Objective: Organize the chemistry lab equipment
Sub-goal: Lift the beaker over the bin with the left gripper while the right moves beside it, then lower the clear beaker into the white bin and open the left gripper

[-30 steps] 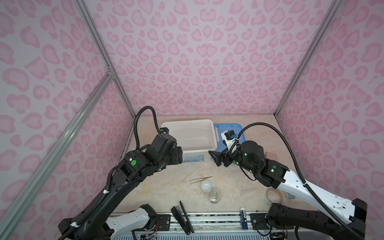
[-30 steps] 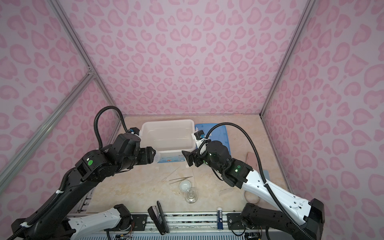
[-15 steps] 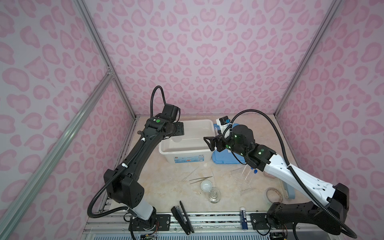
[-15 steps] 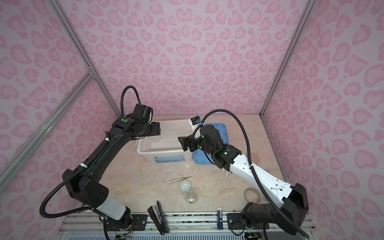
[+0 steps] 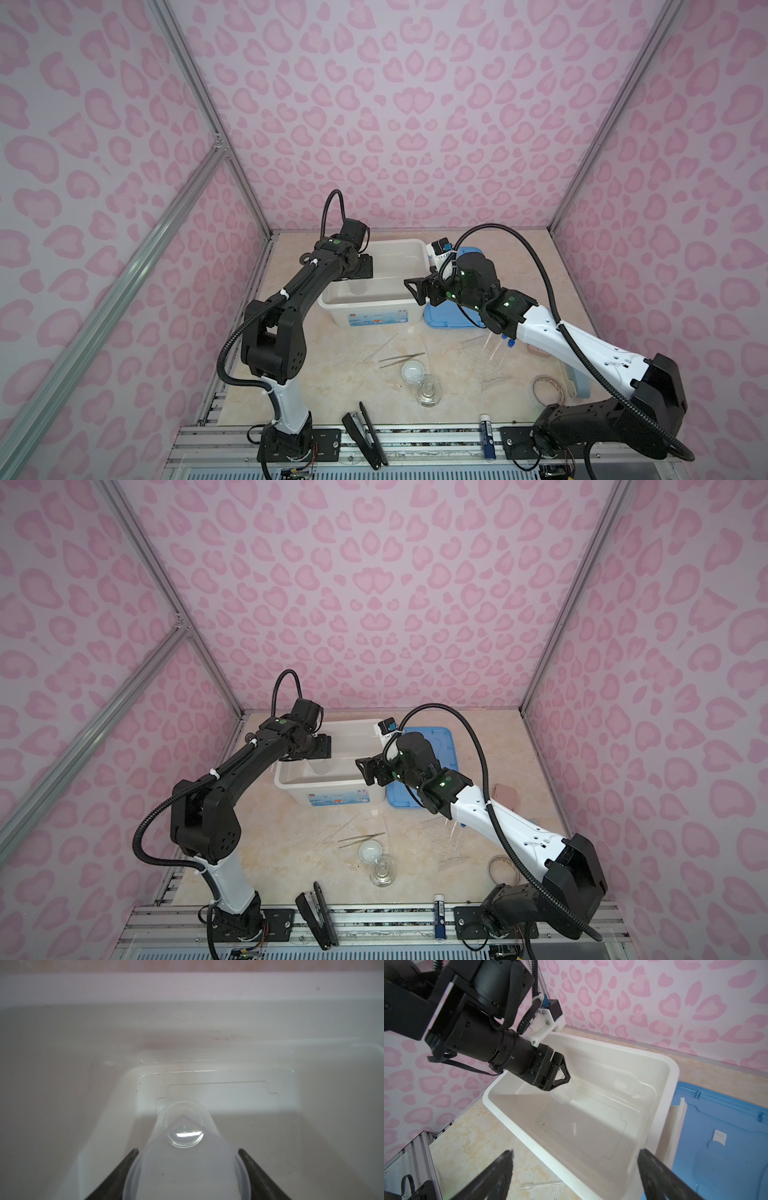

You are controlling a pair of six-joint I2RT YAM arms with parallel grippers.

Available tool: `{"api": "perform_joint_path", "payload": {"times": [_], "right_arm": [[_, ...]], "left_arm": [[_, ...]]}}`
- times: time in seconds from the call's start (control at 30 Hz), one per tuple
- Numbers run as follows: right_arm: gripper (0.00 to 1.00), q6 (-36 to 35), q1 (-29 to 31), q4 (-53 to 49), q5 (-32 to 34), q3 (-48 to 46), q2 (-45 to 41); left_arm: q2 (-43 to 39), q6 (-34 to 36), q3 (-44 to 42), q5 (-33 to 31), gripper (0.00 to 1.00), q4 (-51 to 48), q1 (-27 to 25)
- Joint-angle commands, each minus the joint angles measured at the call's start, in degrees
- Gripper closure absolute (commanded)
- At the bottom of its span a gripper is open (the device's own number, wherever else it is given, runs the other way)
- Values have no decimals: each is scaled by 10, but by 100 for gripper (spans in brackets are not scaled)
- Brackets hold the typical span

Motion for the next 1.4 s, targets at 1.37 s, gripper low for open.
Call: {"api": "perform_joint_path", "payload": {"times": [1.37], "right_arm": [[7,-6,10,32,-24,6,49]], "left_arm": [[47,7,-75,5,15,125,-1]]}}
